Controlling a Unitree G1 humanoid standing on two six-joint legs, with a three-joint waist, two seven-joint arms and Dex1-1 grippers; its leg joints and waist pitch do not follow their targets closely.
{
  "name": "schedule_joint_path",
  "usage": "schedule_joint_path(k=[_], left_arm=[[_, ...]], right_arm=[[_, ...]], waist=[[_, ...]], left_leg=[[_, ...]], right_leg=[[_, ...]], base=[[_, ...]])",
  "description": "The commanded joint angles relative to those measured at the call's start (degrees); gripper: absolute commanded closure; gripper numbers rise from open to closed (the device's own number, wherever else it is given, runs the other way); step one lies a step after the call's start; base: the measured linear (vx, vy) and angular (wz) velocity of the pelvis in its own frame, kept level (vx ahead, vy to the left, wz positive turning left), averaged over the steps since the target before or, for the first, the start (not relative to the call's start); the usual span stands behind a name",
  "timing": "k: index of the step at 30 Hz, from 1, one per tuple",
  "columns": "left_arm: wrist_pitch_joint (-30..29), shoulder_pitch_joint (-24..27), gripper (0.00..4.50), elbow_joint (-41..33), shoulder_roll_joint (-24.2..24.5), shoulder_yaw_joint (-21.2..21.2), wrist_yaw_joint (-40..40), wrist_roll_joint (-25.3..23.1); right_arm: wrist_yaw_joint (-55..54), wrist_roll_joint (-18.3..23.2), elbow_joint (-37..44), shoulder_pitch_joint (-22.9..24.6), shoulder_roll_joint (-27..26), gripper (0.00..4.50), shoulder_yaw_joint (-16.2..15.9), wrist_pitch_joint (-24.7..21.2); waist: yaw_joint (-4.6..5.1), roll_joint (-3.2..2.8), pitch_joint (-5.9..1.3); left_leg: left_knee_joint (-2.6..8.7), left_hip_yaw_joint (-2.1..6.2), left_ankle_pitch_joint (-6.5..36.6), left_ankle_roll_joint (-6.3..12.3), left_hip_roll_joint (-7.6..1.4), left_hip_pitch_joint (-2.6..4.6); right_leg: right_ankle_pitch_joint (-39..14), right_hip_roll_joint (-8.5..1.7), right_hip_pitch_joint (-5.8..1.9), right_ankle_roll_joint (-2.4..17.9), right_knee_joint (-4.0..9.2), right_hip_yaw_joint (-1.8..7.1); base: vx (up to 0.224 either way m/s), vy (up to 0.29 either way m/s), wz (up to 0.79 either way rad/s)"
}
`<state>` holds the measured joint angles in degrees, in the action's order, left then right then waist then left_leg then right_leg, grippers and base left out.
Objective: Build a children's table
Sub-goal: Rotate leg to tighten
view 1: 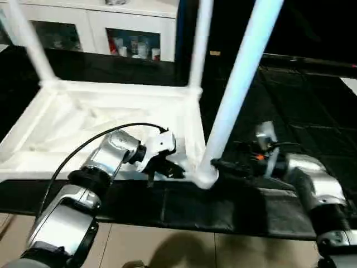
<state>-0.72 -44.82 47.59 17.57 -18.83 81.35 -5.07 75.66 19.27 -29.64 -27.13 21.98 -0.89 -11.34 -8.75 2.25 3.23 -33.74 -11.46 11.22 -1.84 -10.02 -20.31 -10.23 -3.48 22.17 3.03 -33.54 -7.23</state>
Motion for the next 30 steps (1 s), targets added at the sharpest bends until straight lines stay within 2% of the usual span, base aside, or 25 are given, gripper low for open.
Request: schedule_joint_path(k=[1,3,5,8,10,15,20,23,26,27,30], left_arm=[[1.25,0.29,4.5,-1.48,-0.49,-2.13,2.84,-0.61],[1.92,0.52,4.5,-2.48,-0.01,-2.85,4.29,-1.01],[2.11,0.65,4.5,-3.12,0.25,-3.21,4.93,-1.14],[1.98,0.59,4.5,-3.65,0.48,-3.53,5.37,-0.96],[1.97,0.58,4.5,-3.7,0.51,-3.57,5.42,-0.93],[2.34,0.71,4.5,-3.95,0.64,-3.84,5.57,-0.93],[2.39,0.83,4.5,-4.12,0.68,-3.89,5.27,-0.87],[2.38,0.82,4.5,-4.09,0.72,-3.91,5.2,-0.9],[2.29,0.72,4.5,-4.04,0.75,-3.91,5.13,-0.88],[2.28,0.68,4.5,-3.96,0.8,-3.96,5.03,-0.84],[2.41,0.66,4.5,-3.62,0.8,-3.96,4.86,-0.82]], right_arm=[[1.14,-1.34,-0.76,-0.52,0.52,0.02,-1.09,1.04],[3.1,-2.73,-2.16,-1.02,0.41,0.02,-3.04,2.41],[3.92,-3.37,-3.44,-1.57,0.12,0.38,-3.73,3.17],[4.51,-4.02,-5.72,-2.76,-0.1,0.41,-4.33,4.4],[4.58,-4.12,-6.04,-2.92,-0.1,0.75,-4.43,4.66],[5.2,-4.58,-8.23,-3.9,-0.06,1.0,-4.83,6.65],[7.15,-4.17,-9.01,-4.41,-0.27,1.38,-5.09,6.19],[7.69,-4.1,-9.4,-4.59,-0.47,1.77,-5.06,6.24],[8.21,-4.02,-9.7,-4.69,-0.56,1.86,-5.21,6.14],[8.48,-3.85,-9.82,-4.66,-0.58,2.15,-5.41,6.08],[8.91,-3.48,-9.5,-4.38,-0.59,2.22,-5.47,5.66]], waist=[[0.35,-0.36,-3.93],[0.3,-0.24,-3.96],[0.24,-0.24,-4.0],[0.3,-0.25,-3.95],[0.37,-0.27,-3.95],[0.45,-0.19,-3.97],[0.48,-0.18,-4.01],[0.48,-0.16,-4.06],[0.5,-0.16,-4.03],[0.51,-0.28,-4.02],[0.52,-0.27,-4.03]], left_leg=[[3.7,1.94,6.87,2.62,-5.23,1.17],[3.64,1.95,6.35,2.88,-5.07,0.86],[3.6,1.97,6.23,2.9,-5.03,0.78],[3.59,1.97,6.55,2.87,-5.05,0.82],[3.59,2.0,6.68,2.61,-5.07,0.85],[3.55,2.0,6.71,2.86,-5.03,0.84],[3.46,1.99,6.6,3.16,-5.01,0.77],[3.41,1.99,6.02,3.33,-5.03,0.71],[3.38,1.97,6.39,3.41,-4.96,0.68],[3.43,2.0,6.51,3.27,-5.04,0.77],[3.44,2.02,6.8,3.04,-5.03,0.78]], right_leg=[[-12.01,-7.37,-2.68,9.65,3.71,4.49],[-11.31,-7.41,-2.9,9.74,3.56,4.44],[-11.94,-7.5,-3.01,9.6,3.59,4.44],[-12.57,-7.42,-2.91,9.49,3.65,4.44],[-13.05,-7.34,-2.9,9.46,3.66,4.43],[-13.17,-7.31,-2.91,9.37,3.59,4.46],[-13.51,-7.28,-2.93,9.3,3.61,4.44],[-12.37,-7.28,-2.93,9.68,3.41,4.47],[-12.88,-7.26,-2.95,9.59,3.48,4.45],[-13.24,-7.26,-2.89,9.48,3.55,4.45],[-13.54,-7.25,-2.92,9.41,3.56,4.44]], base=[[0.0,0.0,0.0],[0.0,0.0,0.0],[0.0,0.0,0.0],[0.0,0.0,0.0],[0.0,0.0,0.0],[0.0,0.0,0.0],[0.0,0.0,0.0],[0.0,0.0,0.0],[0.0,0.0,0.0],[0.0,0.0,0.0],[0.0,0.0,0.0]])
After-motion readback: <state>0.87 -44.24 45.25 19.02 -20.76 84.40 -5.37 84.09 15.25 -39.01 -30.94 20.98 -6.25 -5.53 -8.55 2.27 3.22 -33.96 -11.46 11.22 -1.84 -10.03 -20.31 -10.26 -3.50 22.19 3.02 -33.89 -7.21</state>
